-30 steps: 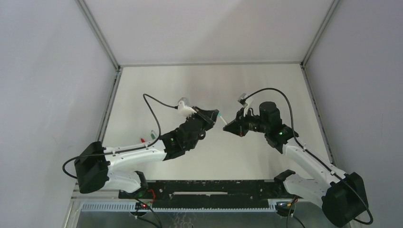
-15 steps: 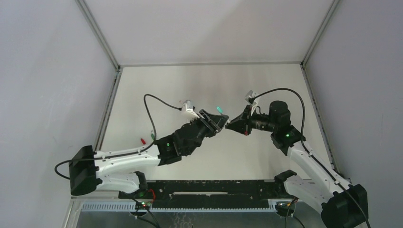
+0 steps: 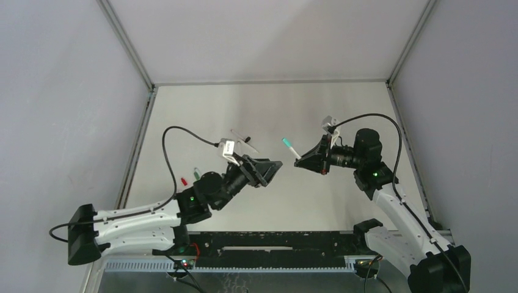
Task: Insert the pens into the pen caps
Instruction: Press the pen cap onto the pen.
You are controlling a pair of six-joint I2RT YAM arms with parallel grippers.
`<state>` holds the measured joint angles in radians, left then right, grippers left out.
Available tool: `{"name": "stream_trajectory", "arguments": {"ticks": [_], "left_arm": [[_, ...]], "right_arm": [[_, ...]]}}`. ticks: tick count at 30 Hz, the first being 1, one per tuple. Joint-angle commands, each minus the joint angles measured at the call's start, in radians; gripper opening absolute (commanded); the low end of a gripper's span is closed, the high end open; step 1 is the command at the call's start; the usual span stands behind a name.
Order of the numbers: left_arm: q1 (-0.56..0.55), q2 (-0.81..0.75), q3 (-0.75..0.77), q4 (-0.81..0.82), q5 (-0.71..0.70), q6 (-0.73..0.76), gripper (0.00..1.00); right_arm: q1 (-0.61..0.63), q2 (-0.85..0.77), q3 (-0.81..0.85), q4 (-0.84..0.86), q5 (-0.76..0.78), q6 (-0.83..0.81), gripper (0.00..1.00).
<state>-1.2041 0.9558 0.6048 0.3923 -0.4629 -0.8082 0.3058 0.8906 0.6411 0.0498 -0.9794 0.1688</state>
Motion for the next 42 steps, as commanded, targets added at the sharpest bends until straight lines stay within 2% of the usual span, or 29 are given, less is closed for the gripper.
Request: {"name": "stream_trajectory", "arguments": {"ticks": [1,3,7,9,16,22,31,42], "left_arm": [[-0.005,-0.116,-0.075,0.143,0.11,0.261,0.69],[-0.005,-0.162,-0.115,0.187,0.128,0.319,0.72],[-0.005,-0.239,-0.181,0.229,0.141,0.386,0.95],[-0.002,-0.268,-0.193,0.222,0.153,0.407,0.99],[0.0,-0.287,-0.22,0.226,0.23,0.445,1.0],[0.0,-0.292,-0.287,0.324,0.273,0.458,1.0],[0.0,-0.31,-0.364,0.404,0.281,0.405,1.0],[0.0,-0.372,-0.408,0.437,0.32,0.426,1.0]], "right_arm": [[-0.039,-0.017,0.009,0.026,-0.156,-0.052,0.0],[-0.057,-0.016,0.009,0.006,-0.201,-0.093,0.0],[-0.09,-0.019,0.016,-0.035,-0.284,-0.161,0.0],[-0.099,-0.023,0.02,-0.045,-0.32,-0.188,0.0],[-0.122,-0.024,0.038,-0.139,-0.374,-0.272,0.0],[-0.133,-0.022,0.046,-0.167,-0.406,-0.303,0.0],[-0.134,-0.03,0.058,-0.209,-0.433,-0.338,0.0],[-0.128,-0.041,0.075,-0.253,-0.466,-0.371,0.0]]}}
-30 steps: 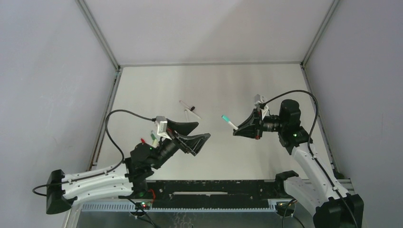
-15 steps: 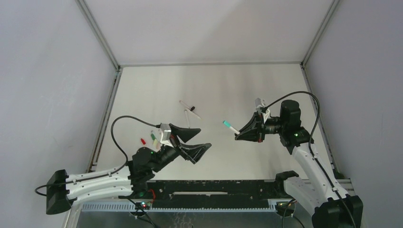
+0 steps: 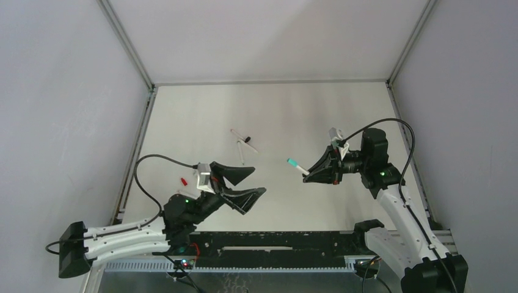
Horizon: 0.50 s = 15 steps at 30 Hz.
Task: Insert the pens into the pen caps
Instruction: Press the pen cap onto the pen.
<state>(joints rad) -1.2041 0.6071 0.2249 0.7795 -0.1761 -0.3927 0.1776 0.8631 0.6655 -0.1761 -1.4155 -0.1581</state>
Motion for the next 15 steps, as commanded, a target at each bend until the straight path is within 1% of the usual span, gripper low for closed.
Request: {"name": "stream_trajectory", "arguments": {"ticks": [1,7,12,15], "left_arm": [[-0.001,-0.029,-0.033,0.049,0.037,0.009,1.0],[0.0,-0.065,-0.07,0.06,0.057,0.01,1.0],[0.0,-0.062,-0.101,0.121,0.083,0.039,1.0],[0.0,-0.048,-0.118,0.154,0.102,0.018,1.0]], "right_arm": [[-0.001,-0.014,0.052,-0.032,-0.03,-0.049,0.0],[-0.027,-0.019,0.052,-0.064,-0.058,-0.092,0.0],[-0.079,-0.025,0.052,-0.136,-0.097,-0.176,0.0],[-0.109,-0.016,0.052,-0.168,-0.121,-0.214,0.0]]}}
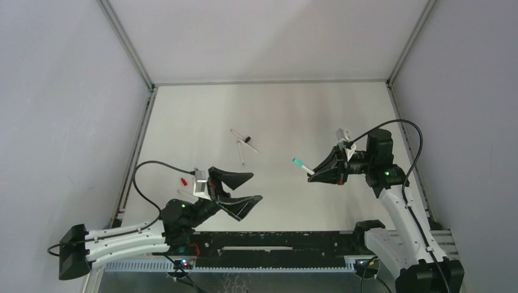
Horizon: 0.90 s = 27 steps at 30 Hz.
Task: Insert the pens into the pen caps
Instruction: Press the pen cap onto the pen.
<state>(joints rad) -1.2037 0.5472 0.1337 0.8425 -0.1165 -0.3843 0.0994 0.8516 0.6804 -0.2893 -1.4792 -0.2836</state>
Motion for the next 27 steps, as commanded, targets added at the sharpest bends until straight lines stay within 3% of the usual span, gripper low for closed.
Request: {"name": "stream_trajectory", "arguments": {"ticks": [1,8,14,19,27], "left_arm": [[0.0,0.017,-0.037,0.109,0.044,0.0,1.0],[0.0,0.057,-0.063,0.175,-0.012,-0.02,0.97],[0.0,0.056,-0.04,0.175,-0.07,-0.004,0.96],[0.0,0.091,0.009,0.195,-0.048,0.027,0.96],[0.0,0.3,0.158,0.274,-0.044,0.124,0.97]], "right_arm": [[-0.043,-0.004,0.038,-0.067,-0.065,-0.104,0.0],[-0.155,0.006,0.038,-0.143,-0.104,-0.184,0.0],[-0.162,-0.004,0.038,-0.147,-0.114,-0.187,0.0],[-0.127,-0.004,0.038,-0.116,-0.097,-0.154,0.0],[-0.02,-0.007,0.063,-0.116,-0.014,-0.121,0.0]]}}
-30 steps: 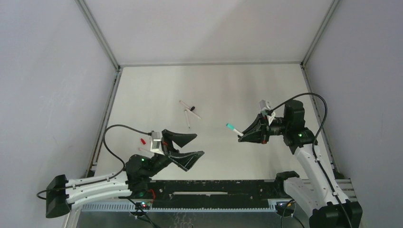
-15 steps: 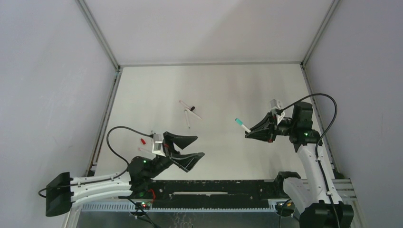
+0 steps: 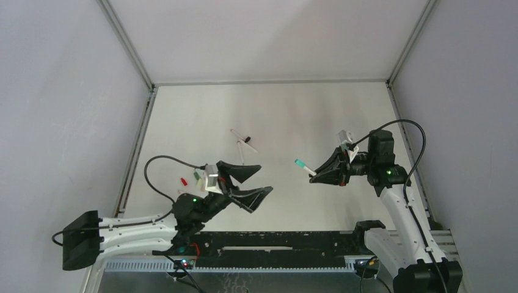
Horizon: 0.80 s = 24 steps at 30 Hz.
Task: Insert the pens into the pen caps
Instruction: Press the pen cap onto the pen.
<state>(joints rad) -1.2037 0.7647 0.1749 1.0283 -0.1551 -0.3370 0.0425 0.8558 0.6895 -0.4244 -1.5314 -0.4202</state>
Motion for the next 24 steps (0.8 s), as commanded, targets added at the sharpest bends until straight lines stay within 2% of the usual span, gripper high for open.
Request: {"name": "stream_trajectory", "arguments": {"ticks": [1,8,13,17,20,24], "left_arm": [[0.0,0.114,0.138,0.102,-0.004,0.078,0.97],[0.011,0.249,0.189,0.246,-0.018,-0.023,0.91],[0.019,0.312,0.229,0.284,-0.02,-0.111,0.84],[0.02,0.382,0.245,0.364,-0.007,-0.156,0.83],[0.02,0.421,0.276,0.372,0.012,-0.167,0.82],[0.02,0.46,0.301,0.371,-0.003,-0.175,0.74]], "right_arm": [[0.044,-0.011,0.054,0.026,0.045,0.025,0.0],[0.059,-0.019,0.054,0.048,0.039,0.062,0.0],[0.072,-0.014,0.054,0.061,0.047,0.076,0.0],[0.074,-0.006,0.054,0.062,0.049,0.081,0.0],[0.076,-0.001,0.054,0.064,0.054,0.082,0.0],[0.084,0.005,0.054,0.065,0.061,0.083,0.0]]}}
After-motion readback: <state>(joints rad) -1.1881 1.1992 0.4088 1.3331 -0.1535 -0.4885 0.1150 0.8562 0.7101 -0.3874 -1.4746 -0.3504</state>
